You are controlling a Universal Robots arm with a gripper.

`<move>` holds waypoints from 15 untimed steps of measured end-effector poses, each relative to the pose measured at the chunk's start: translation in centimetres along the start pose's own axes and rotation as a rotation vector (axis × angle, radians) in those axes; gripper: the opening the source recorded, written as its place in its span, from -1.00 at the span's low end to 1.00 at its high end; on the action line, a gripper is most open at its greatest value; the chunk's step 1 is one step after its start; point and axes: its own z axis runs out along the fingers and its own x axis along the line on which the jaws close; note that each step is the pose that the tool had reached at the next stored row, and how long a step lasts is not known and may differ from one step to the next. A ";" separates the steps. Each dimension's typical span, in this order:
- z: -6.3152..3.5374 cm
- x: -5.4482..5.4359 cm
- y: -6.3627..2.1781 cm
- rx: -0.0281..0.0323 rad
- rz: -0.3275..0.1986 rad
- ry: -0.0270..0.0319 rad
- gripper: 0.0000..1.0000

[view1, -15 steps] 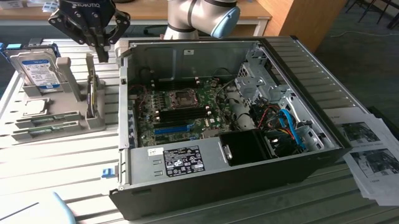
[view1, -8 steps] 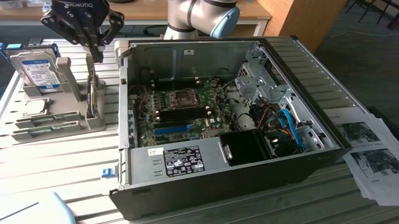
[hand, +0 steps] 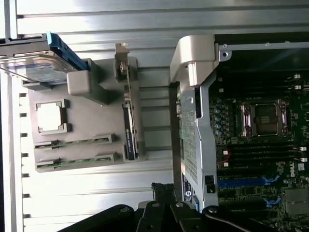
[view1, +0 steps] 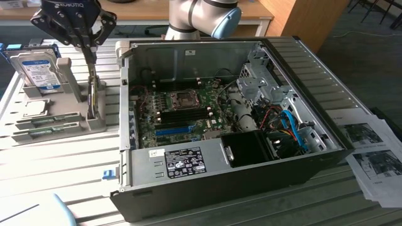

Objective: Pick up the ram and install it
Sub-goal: 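Reach for the ram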

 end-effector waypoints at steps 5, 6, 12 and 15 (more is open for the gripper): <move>-0.02 0.9 -0.07 0.0001 0.000 0.0000 -0.81; -0.01 1.1 -0.08 0.0000 0.000 0.0000 -0.81; -0.03 2.3 -0.17 0.0000 0.000 0.0000 -0.81; -0.04 2.9 -0.22 0.0000 0.000 0.0000 -0.81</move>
